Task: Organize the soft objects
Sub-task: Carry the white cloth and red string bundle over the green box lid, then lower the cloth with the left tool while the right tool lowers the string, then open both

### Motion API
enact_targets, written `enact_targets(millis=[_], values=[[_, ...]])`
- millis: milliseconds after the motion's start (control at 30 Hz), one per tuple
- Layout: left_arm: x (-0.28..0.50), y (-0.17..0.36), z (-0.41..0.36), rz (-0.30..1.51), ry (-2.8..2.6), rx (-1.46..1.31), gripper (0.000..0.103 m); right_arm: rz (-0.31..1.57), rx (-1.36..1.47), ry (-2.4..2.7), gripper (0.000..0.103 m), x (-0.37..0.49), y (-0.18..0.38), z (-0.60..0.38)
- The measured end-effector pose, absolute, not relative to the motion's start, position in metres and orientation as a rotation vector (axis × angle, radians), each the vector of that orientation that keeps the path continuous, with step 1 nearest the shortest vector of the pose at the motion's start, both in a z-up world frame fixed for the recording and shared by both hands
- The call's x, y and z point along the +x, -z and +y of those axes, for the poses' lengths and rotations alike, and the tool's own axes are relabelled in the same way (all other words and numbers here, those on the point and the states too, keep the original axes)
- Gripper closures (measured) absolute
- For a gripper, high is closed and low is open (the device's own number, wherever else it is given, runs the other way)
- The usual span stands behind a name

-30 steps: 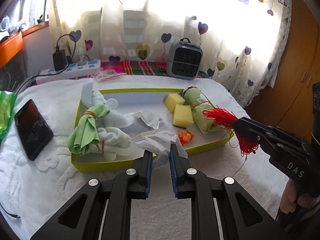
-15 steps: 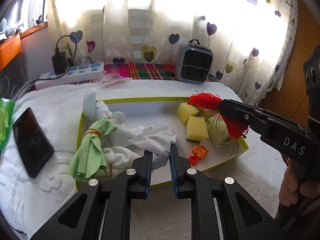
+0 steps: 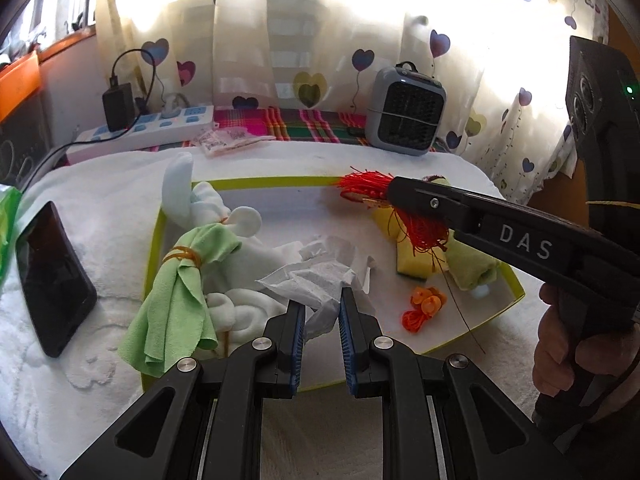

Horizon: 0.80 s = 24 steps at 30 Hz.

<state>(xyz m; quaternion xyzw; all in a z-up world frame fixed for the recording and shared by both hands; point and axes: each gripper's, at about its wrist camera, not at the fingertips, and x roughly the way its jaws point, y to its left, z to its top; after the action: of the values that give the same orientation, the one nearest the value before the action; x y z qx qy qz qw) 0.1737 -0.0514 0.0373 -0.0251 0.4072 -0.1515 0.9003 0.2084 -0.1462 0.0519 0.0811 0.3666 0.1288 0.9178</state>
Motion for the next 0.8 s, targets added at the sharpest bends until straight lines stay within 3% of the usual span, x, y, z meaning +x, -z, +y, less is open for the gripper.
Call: enact_targets(millis=[600,800], values=[[0.179,-0.029,-0.055,0.872,0.321,-0.052,0.086,0.848,0.145,-0.281,0.09,0.227,-0.02,-0.138],[0.176,-0.03,-0.056,0.867,0.327,-0.052,0.077,0.849,0.142,-0.274,0.089,0.223,-0.021,-0.138]])
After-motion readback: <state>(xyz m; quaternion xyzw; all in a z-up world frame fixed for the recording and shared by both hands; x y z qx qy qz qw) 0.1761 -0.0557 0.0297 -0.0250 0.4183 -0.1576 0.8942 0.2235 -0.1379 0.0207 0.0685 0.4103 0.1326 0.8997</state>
